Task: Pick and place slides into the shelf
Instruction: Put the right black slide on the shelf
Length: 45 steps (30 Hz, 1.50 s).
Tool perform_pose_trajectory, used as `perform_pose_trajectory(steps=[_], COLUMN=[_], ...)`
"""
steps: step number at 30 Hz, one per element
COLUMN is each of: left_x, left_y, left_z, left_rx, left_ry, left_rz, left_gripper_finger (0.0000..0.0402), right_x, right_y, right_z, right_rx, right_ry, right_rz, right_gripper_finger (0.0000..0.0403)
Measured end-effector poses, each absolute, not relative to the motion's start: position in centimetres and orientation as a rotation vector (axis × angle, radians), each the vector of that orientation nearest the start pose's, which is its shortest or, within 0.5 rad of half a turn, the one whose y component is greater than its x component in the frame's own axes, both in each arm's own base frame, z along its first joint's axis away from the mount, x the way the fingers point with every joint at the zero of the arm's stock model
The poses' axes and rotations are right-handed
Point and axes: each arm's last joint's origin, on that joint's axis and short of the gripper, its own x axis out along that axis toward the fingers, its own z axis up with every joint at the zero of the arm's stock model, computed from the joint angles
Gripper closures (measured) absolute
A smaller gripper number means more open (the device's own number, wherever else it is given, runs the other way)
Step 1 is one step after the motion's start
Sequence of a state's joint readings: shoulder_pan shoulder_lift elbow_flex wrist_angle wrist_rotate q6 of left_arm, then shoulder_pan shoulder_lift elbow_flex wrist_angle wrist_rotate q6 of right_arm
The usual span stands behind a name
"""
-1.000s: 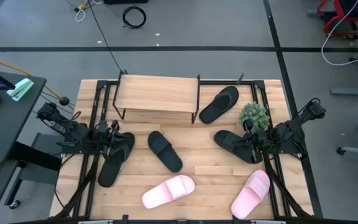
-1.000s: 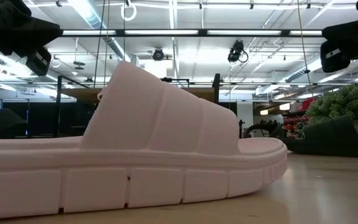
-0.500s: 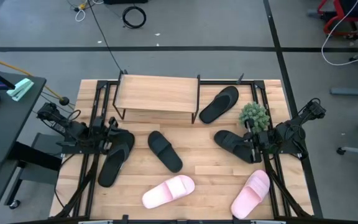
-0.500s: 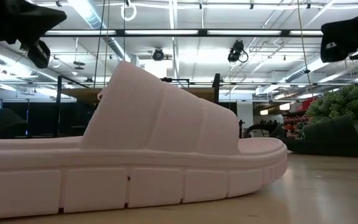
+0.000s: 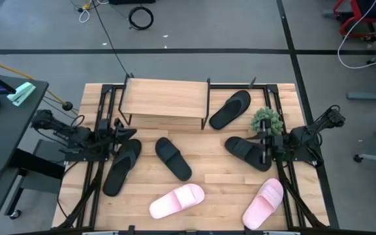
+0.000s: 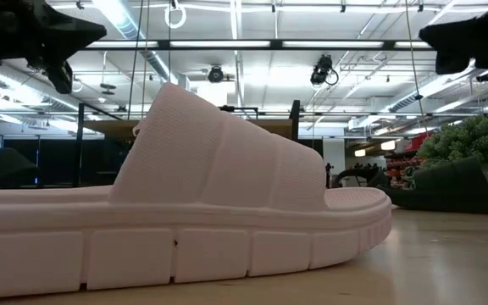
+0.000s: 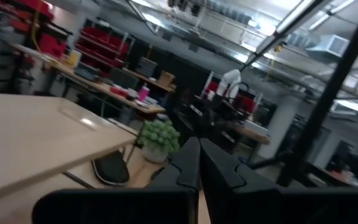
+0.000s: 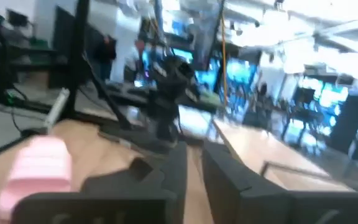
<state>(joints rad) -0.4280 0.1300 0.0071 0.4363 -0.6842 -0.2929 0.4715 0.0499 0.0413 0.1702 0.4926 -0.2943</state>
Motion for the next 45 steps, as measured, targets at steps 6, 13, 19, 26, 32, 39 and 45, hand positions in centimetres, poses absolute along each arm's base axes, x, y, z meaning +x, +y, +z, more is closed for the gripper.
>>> perform_pose_trajectory(steps=[6,13,19,26,32,39,45], left_x=[9.7,10.2,10.7,11.2,11.5,11.6,11.6], left_y=[-1.8,-1.7,-1.9,-2.1,-2.2,-2.2,-2.2], left_z=[19.6,19.2,18.7,18.1,17.7,17.5,17.5], left_rx=[-0.459,-0.436,-0.478,-0.527,-0.555,-0.547,-0.548], left_ry=[-0.324,-0.283,-0.245,-0.200,-0.170,-0.156,-0.156], left_rz=[0.272,0.301,0.301,0.305,0.311,0.314,0.313], left_gripper_finger=[0.0384,0.0390,0.0388,0.0383,0.0392,0.0383,0.0378], right_x=[9.0,12.2,16.5,19.3,19.4,17.1,16.8], right_y=[2.3,4.0,6.0,7.1,7.2,6.3,6.8], right_z=[22.1,24.0,21.7,19.4,18.2,18.3,18.3], right_rx=[-0.327,-0.228,-0.315,-0.383,-0.213,-0.034,-0.023], right_ry=[0.087,0.493,0.864,1.157,1.273,1.414,1.410], right_rz=[-0.103,0.041,0.077,0.031,-0.119,-0.426,-0.426], right_gripper_finger=[0.0282,0.0246,0.0238,0.0238,0.0238,0.0238,0.0238])
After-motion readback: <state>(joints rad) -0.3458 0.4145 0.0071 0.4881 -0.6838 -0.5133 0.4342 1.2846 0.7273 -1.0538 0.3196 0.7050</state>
